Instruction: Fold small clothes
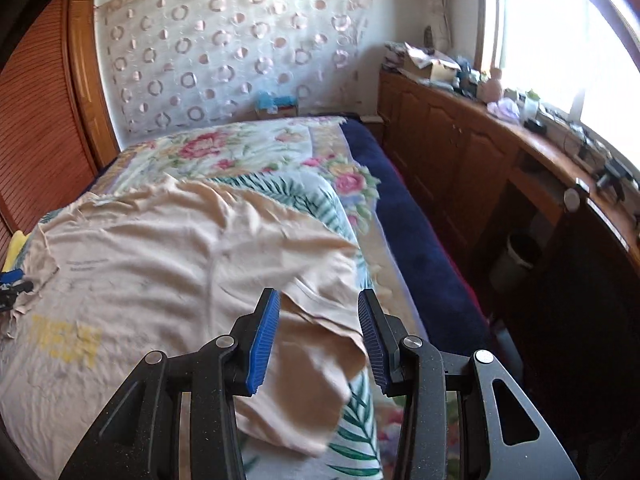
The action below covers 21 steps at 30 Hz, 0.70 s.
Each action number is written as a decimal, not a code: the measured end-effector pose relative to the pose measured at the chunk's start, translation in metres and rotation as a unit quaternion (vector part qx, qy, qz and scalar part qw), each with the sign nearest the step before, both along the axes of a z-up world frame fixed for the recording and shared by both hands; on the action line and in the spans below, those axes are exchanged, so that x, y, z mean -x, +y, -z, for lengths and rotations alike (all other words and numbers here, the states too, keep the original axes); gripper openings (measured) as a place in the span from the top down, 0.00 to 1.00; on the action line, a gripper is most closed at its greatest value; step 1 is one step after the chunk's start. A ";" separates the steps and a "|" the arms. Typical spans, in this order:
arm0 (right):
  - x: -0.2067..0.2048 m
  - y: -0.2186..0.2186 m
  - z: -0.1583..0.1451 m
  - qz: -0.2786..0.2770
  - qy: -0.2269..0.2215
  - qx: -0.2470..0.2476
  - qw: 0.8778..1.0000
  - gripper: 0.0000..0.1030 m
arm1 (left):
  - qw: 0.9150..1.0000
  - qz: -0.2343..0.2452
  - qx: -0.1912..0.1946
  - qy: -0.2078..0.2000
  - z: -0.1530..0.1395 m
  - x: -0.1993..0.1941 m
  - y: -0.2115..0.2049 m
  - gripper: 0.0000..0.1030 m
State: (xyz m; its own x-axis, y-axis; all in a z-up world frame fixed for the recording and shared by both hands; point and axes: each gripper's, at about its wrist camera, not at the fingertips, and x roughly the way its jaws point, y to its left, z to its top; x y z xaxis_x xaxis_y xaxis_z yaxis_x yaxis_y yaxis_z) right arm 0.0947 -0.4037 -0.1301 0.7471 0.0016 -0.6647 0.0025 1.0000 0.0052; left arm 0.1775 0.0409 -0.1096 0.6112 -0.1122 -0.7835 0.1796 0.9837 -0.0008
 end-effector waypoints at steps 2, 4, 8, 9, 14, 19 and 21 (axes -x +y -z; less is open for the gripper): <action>-0.001 -0.006 0.011 0.004 0.017 -0.009 1.000 0.58 | 1.000 0.001 -0.001 -0.001 0.000 0.000 -0.001 0.19; -0.001 -0.010 0.017 0.007 0.031 -0.019 0.999 0.59 | 1.000 0.001 -0.001 -0.001 0.000 0.000 -0.001 0.18; -0.007 -0.017 0.019 -0.001 0.041 -0.022 0.999 0.58 | 1.000 0.001 -0.002 -0.001 0.000 0.000 -0.001 0.18; -0.009 -0.017 0.015 -0.003 0.038 -0.020 0.999 0.58 | 1.000 0.001 -0.001 -0.001 0.000 0.001 0.000 0.18; -0.028 -0.008 0.007 -0.011 0.033 0.022 0.999 0.58 | 1.000 0.001 -0.001 -0.001 0.000 0.000 -0.001 0.18; -0.044 0.015 0.012 -0.036 0.021 0.042 0.998 0.58 | 1.000 0.001 -0.001 -0.001 0.001 0.000 -0.001 0.18; -0.046 0.021 0.014 -0.044 0.019 0.049 0.998 0.58 | 1.000 0.001 -0.001 -0.001 0.001 0.000 -0.001 0.18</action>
